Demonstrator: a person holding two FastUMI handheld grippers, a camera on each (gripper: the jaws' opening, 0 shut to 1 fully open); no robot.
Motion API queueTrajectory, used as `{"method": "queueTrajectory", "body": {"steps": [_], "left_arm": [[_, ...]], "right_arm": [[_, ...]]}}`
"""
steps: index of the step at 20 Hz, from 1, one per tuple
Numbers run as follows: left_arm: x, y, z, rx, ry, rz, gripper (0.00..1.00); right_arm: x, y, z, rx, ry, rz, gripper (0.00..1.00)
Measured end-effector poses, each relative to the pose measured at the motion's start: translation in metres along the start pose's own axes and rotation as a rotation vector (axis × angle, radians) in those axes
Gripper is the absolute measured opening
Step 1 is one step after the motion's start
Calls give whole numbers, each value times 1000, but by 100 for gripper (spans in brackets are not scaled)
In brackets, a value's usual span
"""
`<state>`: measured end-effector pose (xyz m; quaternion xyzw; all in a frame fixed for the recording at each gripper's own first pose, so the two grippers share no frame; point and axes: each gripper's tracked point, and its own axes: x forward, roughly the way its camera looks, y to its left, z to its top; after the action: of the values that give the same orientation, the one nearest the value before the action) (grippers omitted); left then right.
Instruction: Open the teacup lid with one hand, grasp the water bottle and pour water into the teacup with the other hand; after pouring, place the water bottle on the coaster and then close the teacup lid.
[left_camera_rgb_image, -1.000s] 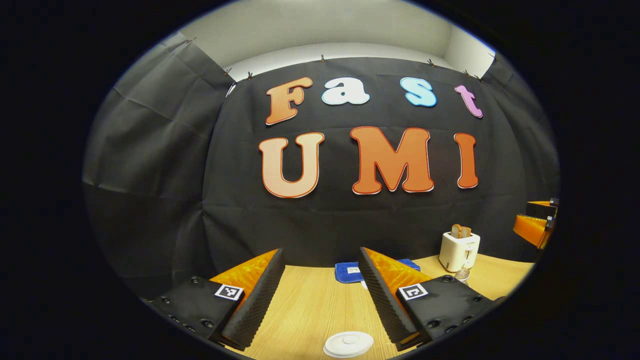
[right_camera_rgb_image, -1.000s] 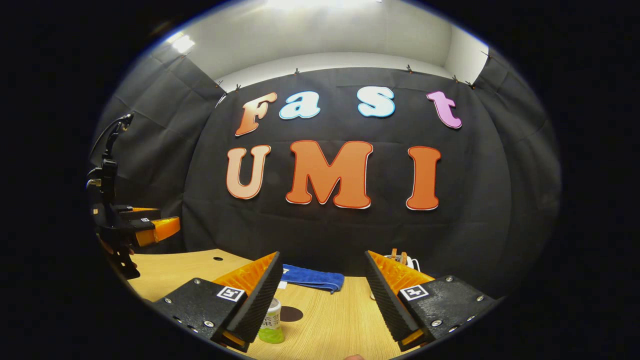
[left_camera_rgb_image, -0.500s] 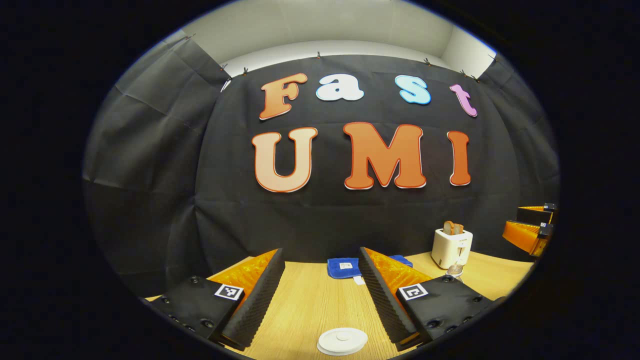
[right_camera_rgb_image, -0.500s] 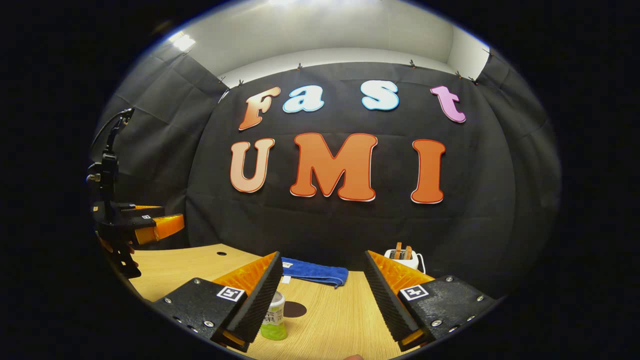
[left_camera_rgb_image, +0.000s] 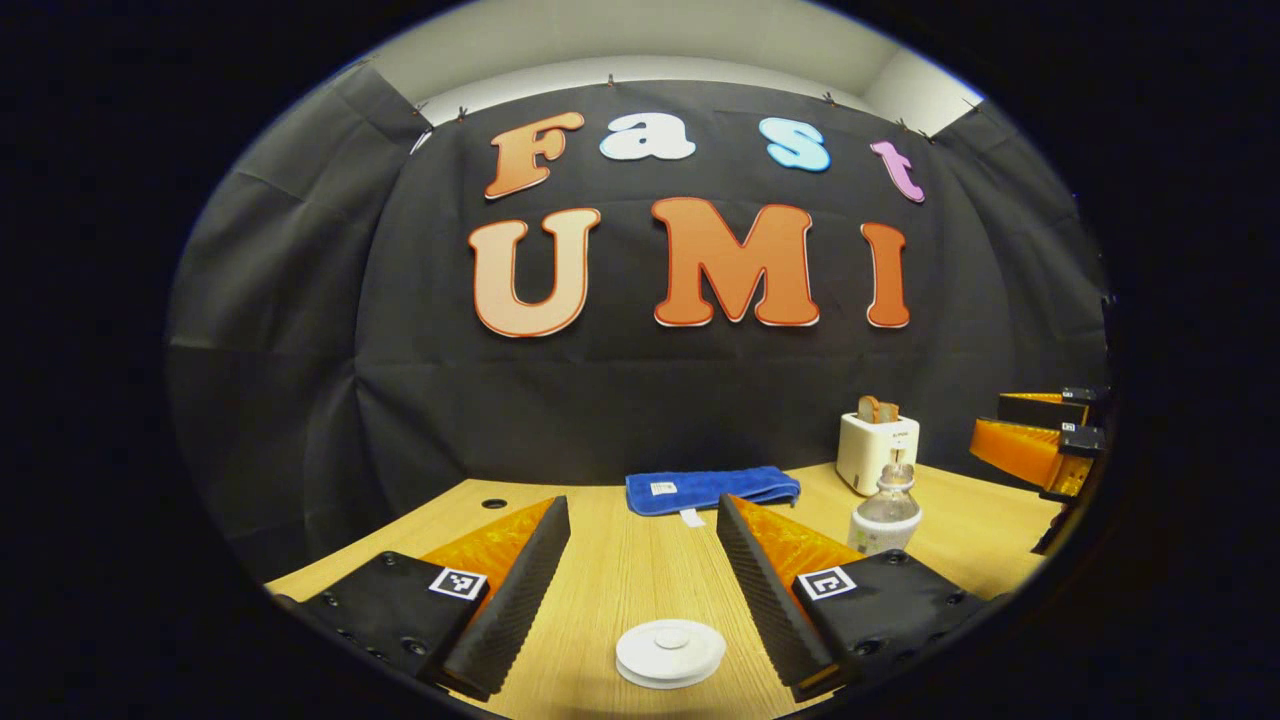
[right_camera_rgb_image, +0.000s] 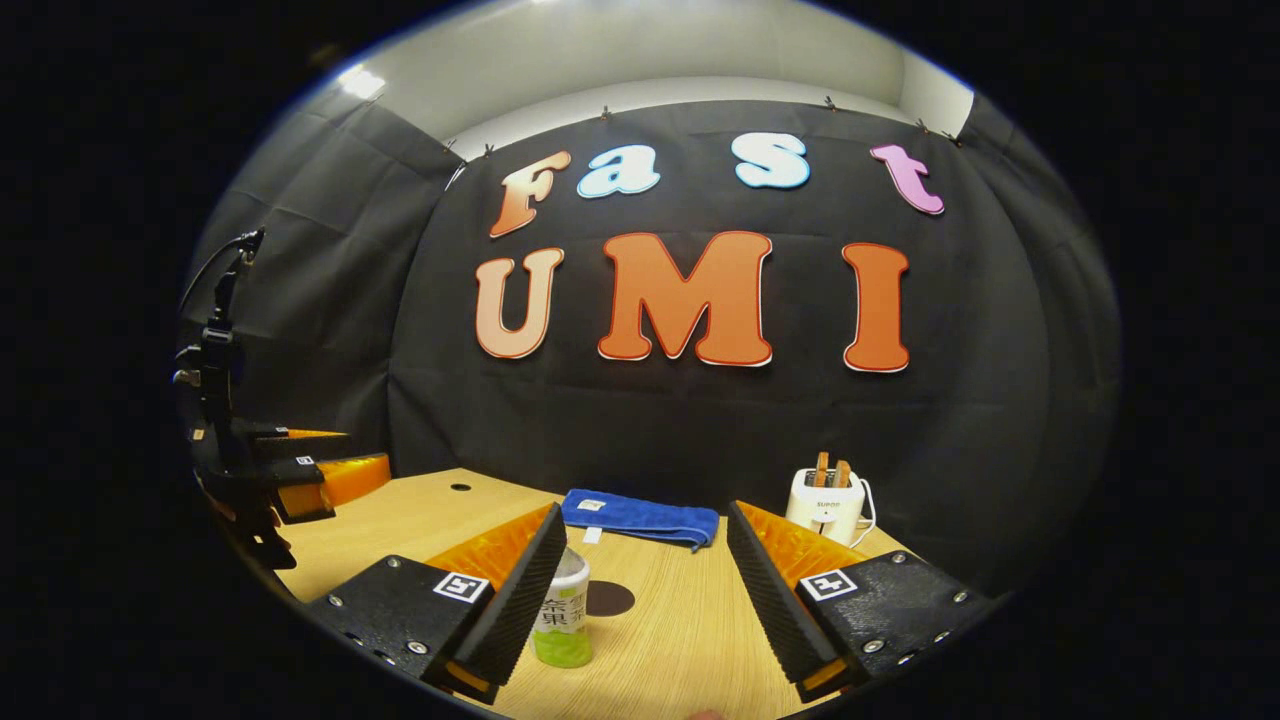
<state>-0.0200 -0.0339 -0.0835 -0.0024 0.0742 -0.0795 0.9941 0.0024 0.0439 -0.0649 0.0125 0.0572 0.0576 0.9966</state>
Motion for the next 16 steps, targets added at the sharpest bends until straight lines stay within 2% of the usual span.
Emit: {"method": "queueTrajectory", "body": {"steps": [3,10,15,16], "left_arm": [[1,-7,-22,18,31,-30,97],[6,-21,-69,-8,119,-97,96],[10,-19,-103,-6,198,-99,98],[11,-20,-108,-4,206,-95,92]], "right_arm": [[2,7,-14,16,30,14,97],[2,18,-31,17,58,49,97],[2,25,-46,-12,91,67,98],[2,26,-47,-12,95,70,97]]}}
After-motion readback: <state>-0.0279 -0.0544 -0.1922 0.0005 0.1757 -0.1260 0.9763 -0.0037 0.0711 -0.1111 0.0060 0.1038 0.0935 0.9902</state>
